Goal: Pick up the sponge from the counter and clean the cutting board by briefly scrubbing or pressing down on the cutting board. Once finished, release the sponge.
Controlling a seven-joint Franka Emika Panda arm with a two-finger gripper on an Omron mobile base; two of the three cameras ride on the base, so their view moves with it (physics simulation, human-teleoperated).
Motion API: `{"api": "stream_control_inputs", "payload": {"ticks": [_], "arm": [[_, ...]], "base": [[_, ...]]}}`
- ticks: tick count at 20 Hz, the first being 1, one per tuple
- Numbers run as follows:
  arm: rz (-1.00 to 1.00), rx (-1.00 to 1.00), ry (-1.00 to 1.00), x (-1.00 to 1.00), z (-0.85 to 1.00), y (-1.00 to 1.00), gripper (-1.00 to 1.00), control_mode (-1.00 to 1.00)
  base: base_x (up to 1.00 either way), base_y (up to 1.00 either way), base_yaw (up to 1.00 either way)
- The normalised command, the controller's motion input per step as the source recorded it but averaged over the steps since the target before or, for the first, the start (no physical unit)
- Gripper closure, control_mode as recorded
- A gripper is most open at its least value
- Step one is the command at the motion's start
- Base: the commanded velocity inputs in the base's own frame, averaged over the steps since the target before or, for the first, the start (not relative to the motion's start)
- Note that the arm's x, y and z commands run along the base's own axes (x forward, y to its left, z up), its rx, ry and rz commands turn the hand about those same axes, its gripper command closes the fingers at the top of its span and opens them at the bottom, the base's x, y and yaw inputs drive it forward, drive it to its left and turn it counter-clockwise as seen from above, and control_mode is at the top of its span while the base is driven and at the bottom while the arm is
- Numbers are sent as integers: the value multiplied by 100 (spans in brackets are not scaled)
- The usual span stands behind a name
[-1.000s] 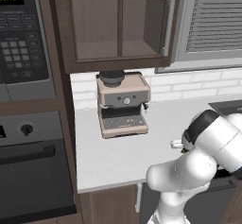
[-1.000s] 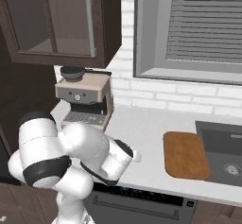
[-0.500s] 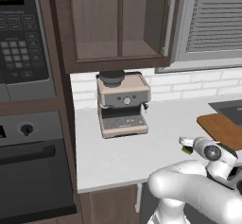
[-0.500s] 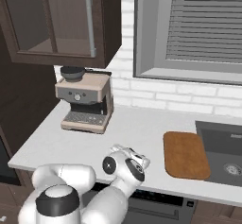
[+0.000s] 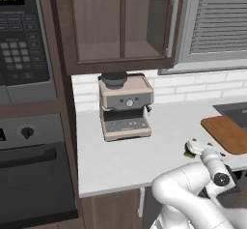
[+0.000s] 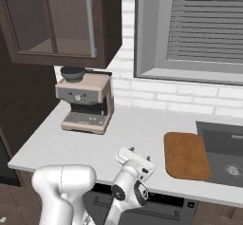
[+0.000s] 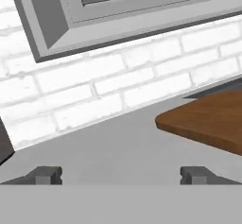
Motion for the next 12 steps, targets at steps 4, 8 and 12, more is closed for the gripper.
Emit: {"api": "stream_control_inputs", "payload": {"ticks": [4,8,12], "arm": [[0,17,-6,-5,100,-6,-100,-100],[0,19,-14,-16,100,-13,-100,-100],[0,21,-15,-28,100,-26,-100,-100]], "base": [[0,0,0],[0,0,0],[0,0,0]]}}
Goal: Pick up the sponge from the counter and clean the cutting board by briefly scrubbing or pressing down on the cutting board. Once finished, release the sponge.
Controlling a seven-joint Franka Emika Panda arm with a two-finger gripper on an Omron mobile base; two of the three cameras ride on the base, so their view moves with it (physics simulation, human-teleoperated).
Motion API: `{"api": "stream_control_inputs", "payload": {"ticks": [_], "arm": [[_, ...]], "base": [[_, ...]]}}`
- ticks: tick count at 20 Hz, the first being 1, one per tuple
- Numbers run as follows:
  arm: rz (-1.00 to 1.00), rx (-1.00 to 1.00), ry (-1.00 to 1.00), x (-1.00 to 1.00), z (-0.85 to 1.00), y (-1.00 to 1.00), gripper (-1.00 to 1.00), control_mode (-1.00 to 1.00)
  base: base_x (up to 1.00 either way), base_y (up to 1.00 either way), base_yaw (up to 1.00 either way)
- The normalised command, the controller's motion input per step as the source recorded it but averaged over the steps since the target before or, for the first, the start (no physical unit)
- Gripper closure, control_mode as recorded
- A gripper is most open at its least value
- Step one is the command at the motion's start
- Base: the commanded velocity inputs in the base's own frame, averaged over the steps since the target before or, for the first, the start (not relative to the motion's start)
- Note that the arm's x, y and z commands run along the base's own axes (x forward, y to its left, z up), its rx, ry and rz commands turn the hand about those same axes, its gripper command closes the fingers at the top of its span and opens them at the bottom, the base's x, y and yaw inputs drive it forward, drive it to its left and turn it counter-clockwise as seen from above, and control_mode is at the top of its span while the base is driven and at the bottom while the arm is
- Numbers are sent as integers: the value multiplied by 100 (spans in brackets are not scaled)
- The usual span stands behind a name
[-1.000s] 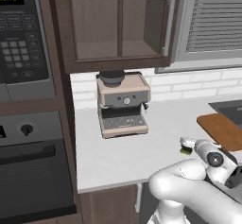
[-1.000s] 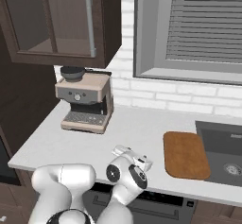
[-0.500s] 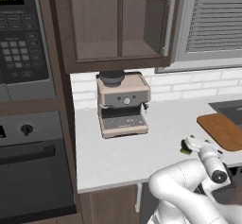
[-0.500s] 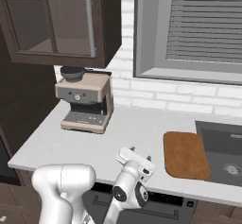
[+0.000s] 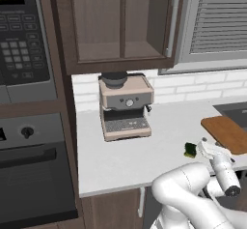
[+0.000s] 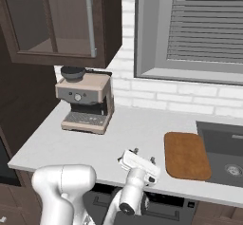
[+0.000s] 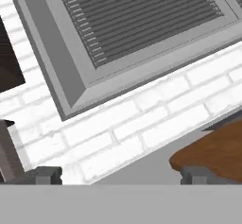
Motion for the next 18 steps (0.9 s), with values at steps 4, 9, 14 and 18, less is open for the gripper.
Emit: {"api": "stream_control_inputs", "payload": {"ticks": [4,9,14,18], "arm": [[0,24,-29,-52,100,-34,-100,-100],[0,25,-41,-49,100,-42,-100,-100],[1,24,-53,-54,100,-51,-100,-100],[0,15,-44,-66,100,-45,-100,-100]], "base": [[0,0,0],[0,0,0],[0,0,0],[0,0,0]]}}
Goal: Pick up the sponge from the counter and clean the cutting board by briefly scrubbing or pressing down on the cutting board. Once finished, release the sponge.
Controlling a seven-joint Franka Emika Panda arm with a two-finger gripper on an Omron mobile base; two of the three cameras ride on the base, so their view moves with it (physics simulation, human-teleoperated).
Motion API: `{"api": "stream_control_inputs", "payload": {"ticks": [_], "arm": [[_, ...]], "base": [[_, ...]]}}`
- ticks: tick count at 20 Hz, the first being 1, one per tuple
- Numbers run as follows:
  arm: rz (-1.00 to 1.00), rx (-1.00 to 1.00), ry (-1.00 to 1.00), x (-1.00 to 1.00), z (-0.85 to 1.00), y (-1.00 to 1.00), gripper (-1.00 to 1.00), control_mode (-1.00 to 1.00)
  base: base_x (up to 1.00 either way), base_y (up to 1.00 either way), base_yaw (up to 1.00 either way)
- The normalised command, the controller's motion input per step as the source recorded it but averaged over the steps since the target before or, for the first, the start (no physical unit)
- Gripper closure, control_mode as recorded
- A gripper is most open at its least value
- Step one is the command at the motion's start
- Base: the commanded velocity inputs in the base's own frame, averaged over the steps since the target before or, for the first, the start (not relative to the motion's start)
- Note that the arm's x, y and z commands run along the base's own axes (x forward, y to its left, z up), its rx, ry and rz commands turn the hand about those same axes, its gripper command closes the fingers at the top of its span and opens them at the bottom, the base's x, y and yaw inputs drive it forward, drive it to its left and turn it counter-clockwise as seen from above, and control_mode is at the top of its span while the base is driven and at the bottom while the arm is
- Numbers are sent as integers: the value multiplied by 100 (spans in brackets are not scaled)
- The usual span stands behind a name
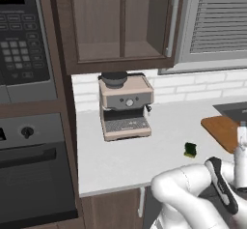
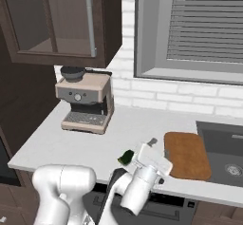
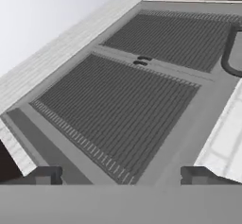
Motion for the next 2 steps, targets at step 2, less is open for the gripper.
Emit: {"api": "stream_control_inputs", "payload": {"ticks": [2], "arm": [[0,1,-22,-86,100,-36,-100,-100]], "base": [[0,0,0]]}}
